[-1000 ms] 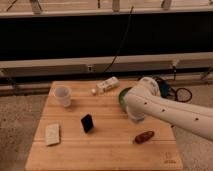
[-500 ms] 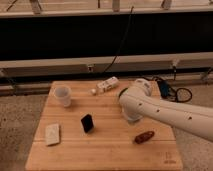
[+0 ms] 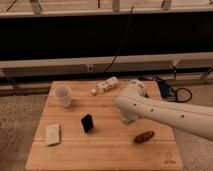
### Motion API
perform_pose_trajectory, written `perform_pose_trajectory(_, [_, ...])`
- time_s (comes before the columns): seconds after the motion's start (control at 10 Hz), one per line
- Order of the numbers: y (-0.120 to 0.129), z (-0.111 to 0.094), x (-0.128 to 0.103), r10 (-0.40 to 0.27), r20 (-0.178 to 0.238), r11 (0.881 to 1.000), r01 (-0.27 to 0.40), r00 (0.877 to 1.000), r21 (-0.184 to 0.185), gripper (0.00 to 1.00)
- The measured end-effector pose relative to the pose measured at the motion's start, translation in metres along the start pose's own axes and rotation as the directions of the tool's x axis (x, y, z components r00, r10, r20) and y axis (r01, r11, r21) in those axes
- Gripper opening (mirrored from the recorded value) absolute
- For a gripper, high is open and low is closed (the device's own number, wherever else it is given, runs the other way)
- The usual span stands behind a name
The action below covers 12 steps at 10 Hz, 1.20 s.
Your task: Knock the eraser over
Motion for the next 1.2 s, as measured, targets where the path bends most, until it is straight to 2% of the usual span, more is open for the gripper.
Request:
perform_pose_trajectory(0.2, [-0.006, 0.007, -0.015, -0.022, 0.012, 1.000, 0.022, 1.000, -0.002, 0.00])
perform_pose_trajectory(0.5, [-0.012, 0.016, -0.022, -0.043, 0.019, 0.999, 0.043, 0.999, -0.005, 0.00])
perform_pose_trajectory(0.8, [-0.028, 0.028, -0.046, -0.090, 0.031, 0.996, 0.091, 0.995, -0.006, 0.00])
perform_pose_trajectory(1.1, [-0.033, 0.033, -0.051, -0.124, 0.031, 0.992, 0.125, 0.992, -0.015, 0.00])
perform_pose_trajectory(1.2, [-0.037, 0.034, -0.059, -0.144, 0.032, 0.989, 0.144, 0.989, -0.017, 0.00])
